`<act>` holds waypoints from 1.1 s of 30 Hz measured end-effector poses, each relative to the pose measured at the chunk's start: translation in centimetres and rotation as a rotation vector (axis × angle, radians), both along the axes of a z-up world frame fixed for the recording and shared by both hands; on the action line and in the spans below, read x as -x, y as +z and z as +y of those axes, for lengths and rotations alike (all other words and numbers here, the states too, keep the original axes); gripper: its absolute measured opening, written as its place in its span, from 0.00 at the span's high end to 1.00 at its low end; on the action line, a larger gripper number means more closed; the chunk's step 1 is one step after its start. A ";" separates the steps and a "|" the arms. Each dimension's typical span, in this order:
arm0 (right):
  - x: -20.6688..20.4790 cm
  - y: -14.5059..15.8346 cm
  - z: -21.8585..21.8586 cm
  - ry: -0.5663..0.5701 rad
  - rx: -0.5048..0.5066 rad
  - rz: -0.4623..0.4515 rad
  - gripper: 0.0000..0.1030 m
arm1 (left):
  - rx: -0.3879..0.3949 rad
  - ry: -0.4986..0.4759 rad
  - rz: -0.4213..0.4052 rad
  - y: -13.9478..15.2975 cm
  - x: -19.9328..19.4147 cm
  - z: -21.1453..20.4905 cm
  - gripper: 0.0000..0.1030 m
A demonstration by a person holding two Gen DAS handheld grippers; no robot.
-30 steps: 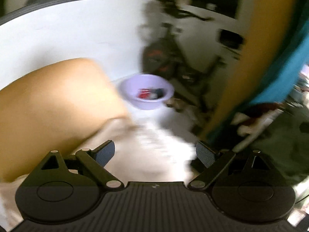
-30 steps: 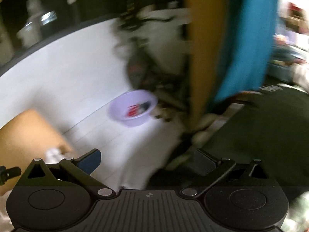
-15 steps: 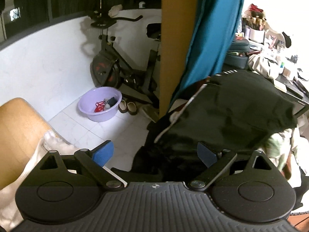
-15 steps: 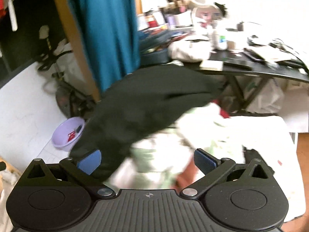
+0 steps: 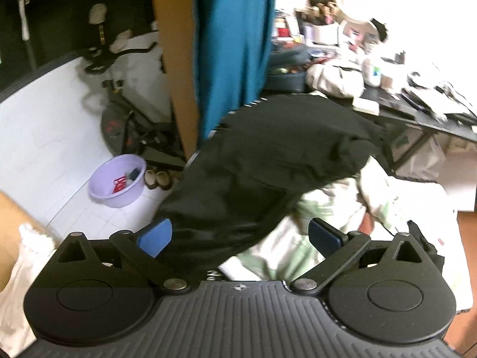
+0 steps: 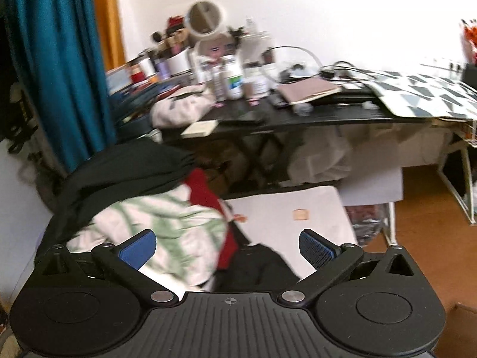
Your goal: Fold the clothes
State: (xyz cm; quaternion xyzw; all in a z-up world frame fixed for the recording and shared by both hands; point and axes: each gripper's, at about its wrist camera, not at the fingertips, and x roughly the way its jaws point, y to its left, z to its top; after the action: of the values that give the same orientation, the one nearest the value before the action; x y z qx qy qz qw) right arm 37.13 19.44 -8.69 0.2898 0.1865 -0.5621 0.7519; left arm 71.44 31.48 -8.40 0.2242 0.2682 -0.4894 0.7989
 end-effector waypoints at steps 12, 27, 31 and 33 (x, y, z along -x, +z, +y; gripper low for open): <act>0.9 -0.9 -3.2 -0.038 -0.056 0.058 0.01 | -0.105 -0.019 -0.009 -6.3 -2.5 -4.9 0.03; -12.5 -3.0 -12.9 0.086 -0.081 0.057 0.01 | -0.141 -0.057 0.086 -8.5 -8.9 -7.2 0.03; -15.4 -3.4 -14.3 0.121 -0.084 0.079 0.01 | -0.175 -0.076 0.114 -10.1 -10.0 -6.9 0.03; -16.4 -3.6 -15.0 0.124 -0.094 0.083 0.01 | -0.205 -0.103 0.113 -11.5 -10.1 -6.8 0.03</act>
State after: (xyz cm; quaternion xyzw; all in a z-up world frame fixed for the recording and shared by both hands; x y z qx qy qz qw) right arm 53.50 4.40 -12.32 0.2890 0.2611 -0.5167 0.7625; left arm 81.52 24.68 -19.90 0.2902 0.3496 -0.5115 0.7294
